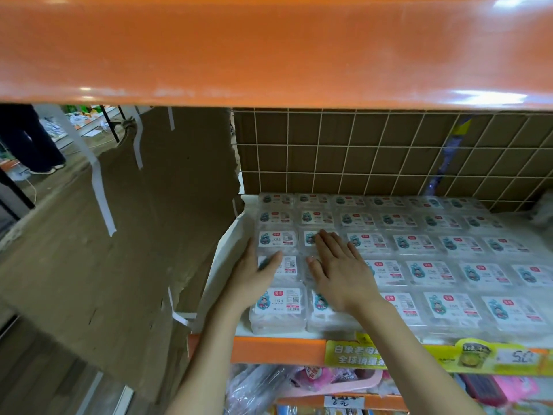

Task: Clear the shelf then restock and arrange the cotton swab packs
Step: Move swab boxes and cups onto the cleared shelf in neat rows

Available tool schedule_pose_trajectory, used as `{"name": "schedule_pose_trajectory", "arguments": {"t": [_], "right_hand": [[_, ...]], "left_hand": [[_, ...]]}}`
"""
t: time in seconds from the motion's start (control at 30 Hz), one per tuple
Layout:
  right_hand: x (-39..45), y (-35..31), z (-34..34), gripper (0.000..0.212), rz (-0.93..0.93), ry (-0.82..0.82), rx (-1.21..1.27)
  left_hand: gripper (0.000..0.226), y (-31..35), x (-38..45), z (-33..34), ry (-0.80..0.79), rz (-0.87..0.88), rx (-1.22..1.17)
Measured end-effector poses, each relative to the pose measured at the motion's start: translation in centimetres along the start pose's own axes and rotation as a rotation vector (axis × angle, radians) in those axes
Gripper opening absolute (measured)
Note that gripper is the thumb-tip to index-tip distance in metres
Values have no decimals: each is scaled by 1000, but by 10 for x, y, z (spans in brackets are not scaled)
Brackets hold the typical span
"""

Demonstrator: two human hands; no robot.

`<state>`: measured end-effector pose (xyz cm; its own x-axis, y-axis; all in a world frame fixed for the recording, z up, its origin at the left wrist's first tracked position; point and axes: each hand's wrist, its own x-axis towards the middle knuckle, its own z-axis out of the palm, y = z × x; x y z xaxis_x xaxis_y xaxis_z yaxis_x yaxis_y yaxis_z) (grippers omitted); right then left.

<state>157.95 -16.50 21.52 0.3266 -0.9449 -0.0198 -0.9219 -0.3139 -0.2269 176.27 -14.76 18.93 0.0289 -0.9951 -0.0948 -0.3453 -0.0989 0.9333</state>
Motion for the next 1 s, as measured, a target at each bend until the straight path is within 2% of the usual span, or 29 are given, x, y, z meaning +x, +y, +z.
{"name": "schedule_pose_trajectory", "arguments": {"t": [0.07, 0.23, 0.37, 0.5, 0.67, 0.83, 0.9, 1.0], "right_hand": [[0, 0, 0, 71, 0, 1, 1], [-1, 0, -1, 65, -1, -2, 0], [-1, 0, -2, 56, 1, -14, 10], [-1, 1, -1, 56, -1, -12, 5], [0, 0, -1, 58, 3, -10, -10], [2, 3, 0, 56, -4, -21, 21], [6, 4, 0, 55, -3, -30, 82], [10, 8, -6, 53, -7, 25, 239]], "left_hand": [[49, -2, 3, 3, 28, -20, -53], [46, 0, 2, -1, -8, -24, -50], [74, -7, -3, -7, -7, -78, -33], [51, -7, -13, -3, -29, -56, -40], [42, -1, -15, -2, -26, -66, -19], [52, 7, -10, -7, -7, -8, 63], [54, 13, -5, -5, 7, 24, 138], [68, 25, 1, 4, 67, 77, 274]]}}
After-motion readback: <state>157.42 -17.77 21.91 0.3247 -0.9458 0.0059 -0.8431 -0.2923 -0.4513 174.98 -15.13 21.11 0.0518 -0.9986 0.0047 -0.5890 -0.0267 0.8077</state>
